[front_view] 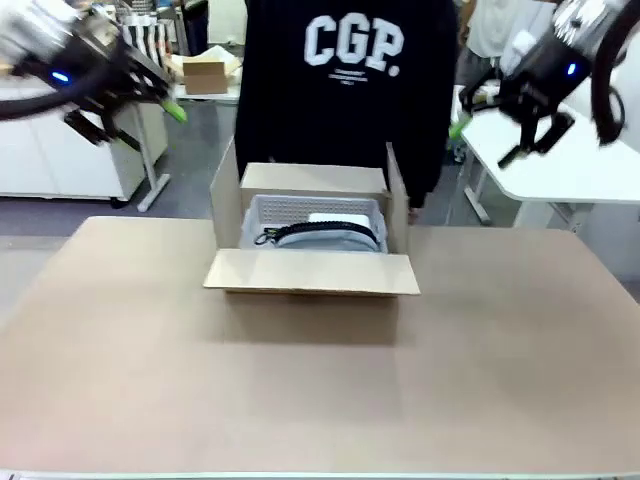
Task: Pack the gift set into the box.
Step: Lift both hands away from the flaps of the Package Box, then press and hold the closed box until the human finishes sealing it.
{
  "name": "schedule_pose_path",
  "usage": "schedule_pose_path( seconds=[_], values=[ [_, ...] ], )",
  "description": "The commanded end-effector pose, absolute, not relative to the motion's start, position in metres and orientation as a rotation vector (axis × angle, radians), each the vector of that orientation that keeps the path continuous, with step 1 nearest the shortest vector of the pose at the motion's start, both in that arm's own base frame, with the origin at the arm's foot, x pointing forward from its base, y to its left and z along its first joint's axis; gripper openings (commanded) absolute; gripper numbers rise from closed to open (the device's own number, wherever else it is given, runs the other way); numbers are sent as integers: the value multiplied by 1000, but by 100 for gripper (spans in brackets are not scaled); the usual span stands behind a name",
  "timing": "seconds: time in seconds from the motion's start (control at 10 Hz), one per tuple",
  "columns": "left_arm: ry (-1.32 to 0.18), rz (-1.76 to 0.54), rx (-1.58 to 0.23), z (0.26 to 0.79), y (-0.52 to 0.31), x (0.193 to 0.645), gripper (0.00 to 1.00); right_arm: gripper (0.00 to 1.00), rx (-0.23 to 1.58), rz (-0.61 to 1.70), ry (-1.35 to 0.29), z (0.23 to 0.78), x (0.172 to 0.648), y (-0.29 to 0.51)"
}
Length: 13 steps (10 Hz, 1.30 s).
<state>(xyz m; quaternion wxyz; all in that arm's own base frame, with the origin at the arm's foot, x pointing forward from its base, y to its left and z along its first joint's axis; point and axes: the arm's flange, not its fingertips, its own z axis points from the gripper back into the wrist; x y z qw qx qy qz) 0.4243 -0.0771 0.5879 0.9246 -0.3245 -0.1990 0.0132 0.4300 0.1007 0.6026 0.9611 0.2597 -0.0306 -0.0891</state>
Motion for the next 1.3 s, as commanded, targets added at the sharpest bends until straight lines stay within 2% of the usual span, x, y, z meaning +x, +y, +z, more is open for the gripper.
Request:
schedule_pose_path(
  seconds=[0.0,0.1,0.3,0.4,0.5,0.6,1.2],
  values=[
    [-332,-128,-956,579,-41,389,100,100,716,-100,49,594,404,69],
    [-302,-133,-1068,574,-24,383,100,100,846,-73,76,592,389,45],
    [-170,-62,-1273,534,12,401,100,100,1173,-170,-15,563,371,-19],
    [-135,-31,-1350,512,29,412,100,100,1240,-242,-31,545,372,-33],
    [-128,59,-1318,496,42,428,100,100,1143,-414,-70,528,389,-26],
    [-218,-75,-1313,534,20,381,100,100,1140,-202,-12,566,370,-26],
    [-218,-75,-1313,534,20,381,100,100,1140,-202,-12,566,370,-26]
  ],
)
